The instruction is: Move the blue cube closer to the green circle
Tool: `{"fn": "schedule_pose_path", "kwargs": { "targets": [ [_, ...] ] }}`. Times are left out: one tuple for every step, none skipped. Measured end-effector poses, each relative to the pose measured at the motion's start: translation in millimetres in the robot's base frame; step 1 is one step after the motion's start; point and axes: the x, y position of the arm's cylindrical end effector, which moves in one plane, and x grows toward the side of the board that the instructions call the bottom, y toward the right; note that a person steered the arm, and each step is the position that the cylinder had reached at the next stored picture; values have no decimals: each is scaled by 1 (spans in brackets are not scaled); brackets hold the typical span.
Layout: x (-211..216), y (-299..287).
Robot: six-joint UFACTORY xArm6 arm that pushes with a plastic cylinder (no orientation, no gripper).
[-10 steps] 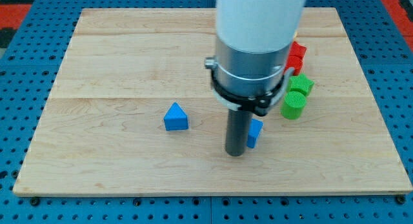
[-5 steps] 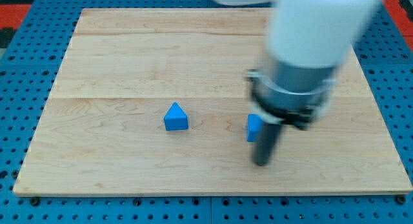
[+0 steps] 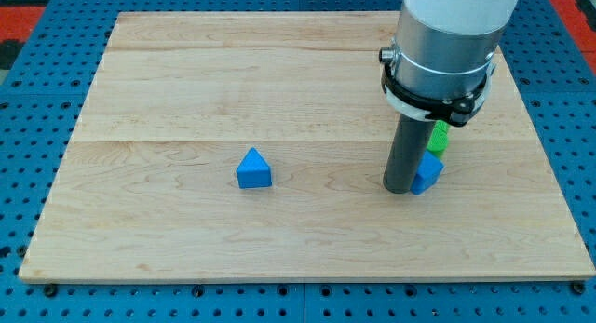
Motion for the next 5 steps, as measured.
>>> {"fn": "schedule_pose_path", "kwargs": {
  "targets": [
    [-15, 0],
    [-33, 0],
    [-41, 0],
    [-41, 1],
    [-28, 8]
  ]
}}
